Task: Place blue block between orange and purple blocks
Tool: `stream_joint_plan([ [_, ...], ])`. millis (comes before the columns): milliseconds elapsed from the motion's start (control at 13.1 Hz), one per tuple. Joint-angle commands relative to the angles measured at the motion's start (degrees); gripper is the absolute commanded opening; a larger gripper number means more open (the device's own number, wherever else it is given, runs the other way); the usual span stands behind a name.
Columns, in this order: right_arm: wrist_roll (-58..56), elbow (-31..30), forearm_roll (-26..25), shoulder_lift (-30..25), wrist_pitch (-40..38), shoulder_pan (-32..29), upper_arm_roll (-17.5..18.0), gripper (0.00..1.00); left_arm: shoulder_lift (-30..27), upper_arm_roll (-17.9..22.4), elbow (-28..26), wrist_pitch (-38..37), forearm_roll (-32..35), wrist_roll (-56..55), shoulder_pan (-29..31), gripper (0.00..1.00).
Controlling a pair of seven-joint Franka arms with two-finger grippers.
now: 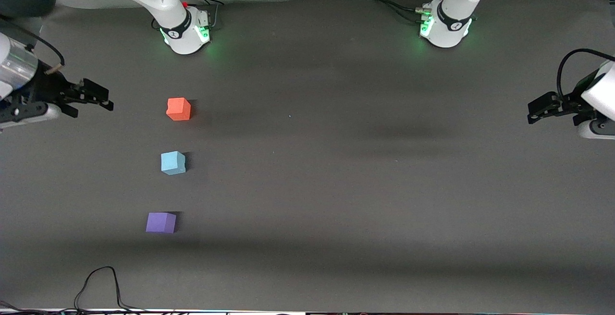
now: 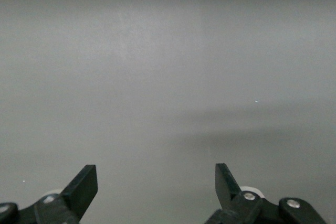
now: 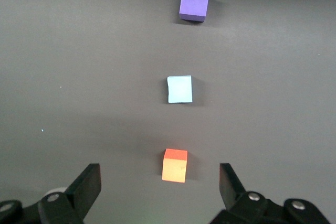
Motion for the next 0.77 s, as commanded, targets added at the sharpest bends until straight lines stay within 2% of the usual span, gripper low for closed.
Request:
stream_joint_plan([
  [0, -0.2, -1.5, -1.3, -3.5, -1.9, -6.3, 6.7, 1.00, -0.2, 0.2, 1.0, -0.7, -0.3, -0.3, -0.4, 1.00],
  [536, 0.1, -1.0, -1.5, -4.9, -3.5, -6.2, 6.5, 1.00, -0.3, 0.2, 0.7, -2.3, -0.4, -1.2, -0.3, 1.00],
  [689, -0.1, 0.3, -2.9, -4.7, -4.1, -6.4, 6.3, 1.00, -0.3, 0.2, 0.7, -2.5, -0.5, -1.3, -0.4, 1.00],
])
